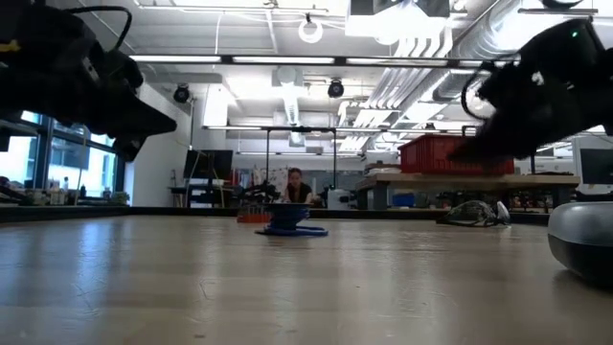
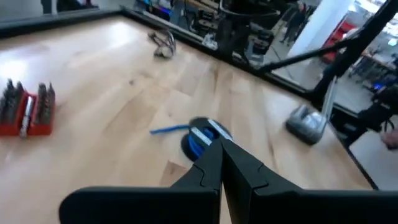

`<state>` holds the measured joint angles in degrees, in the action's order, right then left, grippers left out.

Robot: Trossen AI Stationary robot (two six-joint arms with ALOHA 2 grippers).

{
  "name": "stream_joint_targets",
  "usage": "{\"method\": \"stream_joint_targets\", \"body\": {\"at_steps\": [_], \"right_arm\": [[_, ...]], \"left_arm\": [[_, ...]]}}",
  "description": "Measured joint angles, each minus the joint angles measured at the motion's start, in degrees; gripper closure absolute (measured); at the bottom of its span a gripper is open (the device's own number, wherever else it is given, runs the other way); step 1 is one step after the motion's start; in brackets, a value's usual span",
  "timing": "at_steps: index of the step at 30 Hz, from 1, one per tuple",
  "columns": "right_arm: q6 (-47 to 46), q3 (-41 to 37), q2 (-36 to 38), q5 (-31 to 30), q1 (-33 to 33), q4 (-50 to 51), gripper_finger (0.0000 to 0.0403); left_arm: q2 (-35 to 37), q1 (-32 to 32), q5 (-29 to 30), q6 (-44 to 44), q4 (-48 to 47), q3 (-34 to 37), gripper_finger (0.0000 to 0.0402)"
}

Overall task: Coil cords
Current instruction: Return to Home Position

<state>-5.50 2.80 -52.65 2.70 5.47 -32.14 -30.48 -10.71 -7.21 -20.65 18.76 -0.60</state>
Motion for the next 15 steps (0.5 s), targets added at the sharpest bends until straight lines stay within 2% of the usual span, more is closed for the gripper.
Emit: {"method": "stream_joint_targets", "body": {"at_steps": [2,6,10,13,15], "right_arm": [[0.9,-0.1,-0.1,-0.9,0.0,4.4,0.0403],[5.1,-0.1,-0.2,-4.1,0.0,10.6,0.0403],[5.2,-0.1,-0.1,-7.1,0.0,11.1,0.0403],[3.7,-0.1,-0.1,-10.9,0.0,11.1,0.0403],[1.6,0.0,-0.1,-11.0,0.0,11.0,0.0403]], "left_arm": [[0.0,0.6,0.4,1.6,-0.8,0.0,0.0401],[0.0,1.6,3.3,12.2,-1.1,0.0,0.0401],[0.0,1.9,6.5,18.0,-2.3,0.0,0.0401],[0.0,1.9,7.9,17.3,-2.3,0.0,0.0401],[0.0,1.9,8.0,16.4,-2.2,0.0,0.0401]]}}
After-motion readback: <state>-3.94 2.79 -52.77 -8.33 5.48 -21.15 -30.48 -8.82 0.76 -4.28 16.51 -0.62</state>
